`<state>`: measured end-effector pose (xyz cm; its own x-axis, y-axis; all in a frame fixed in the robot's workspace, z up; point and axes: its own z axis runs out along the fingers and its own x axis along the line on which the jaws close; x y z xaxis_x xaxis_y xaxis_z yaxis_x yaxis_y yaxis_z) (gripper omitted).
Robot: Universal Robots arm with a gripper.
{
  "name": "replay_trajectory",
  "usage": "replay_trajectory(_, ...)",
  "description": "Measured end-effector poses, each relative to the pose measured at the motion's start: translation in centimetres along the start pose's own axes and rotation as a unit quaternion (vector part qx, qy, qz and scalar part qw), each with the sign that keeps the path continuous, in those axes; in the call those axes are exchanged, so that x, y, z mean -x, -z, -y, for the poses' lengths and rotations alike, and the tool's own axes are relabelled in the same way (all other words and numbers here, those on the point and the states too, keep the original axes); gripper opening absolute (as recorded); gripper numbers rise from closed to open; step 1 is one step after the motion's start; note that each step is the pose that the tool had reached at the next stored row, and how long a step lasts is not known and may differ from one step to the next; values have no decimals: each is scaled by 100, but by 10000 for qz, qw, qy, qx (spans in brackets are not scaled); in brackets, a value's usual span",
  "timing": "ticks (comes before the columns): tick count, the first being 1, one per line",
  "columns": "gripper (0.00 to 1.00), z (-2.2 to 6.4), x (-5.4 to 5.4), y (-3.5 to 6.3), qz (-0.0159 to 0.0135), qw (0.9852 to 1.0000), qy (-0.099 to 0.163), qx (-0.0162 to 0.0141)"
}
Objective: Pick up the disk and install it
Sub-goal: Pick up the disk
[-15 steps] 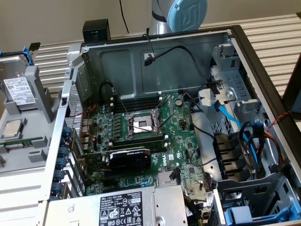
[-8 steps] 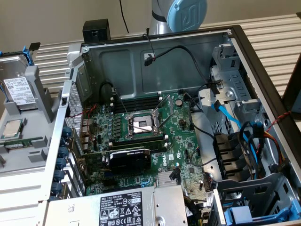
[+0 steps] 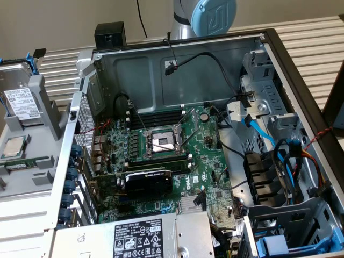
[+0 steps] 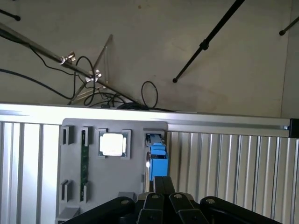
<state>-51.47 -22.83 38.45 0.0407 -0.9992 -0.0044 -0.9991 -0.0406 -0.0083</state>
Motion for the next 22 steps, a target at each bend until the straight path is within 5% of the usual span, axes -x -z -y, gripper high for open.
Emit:
replay_trajectory(8, 11, 0, 0, 0, 0, 10000, 0, 0)
replay_trajectory(17, 54, 0, 0, 0, 0, 10000, 0, 0)
replay_trajectory(22, 65, 0, 0, -24, 0, 10000, 0, 1)
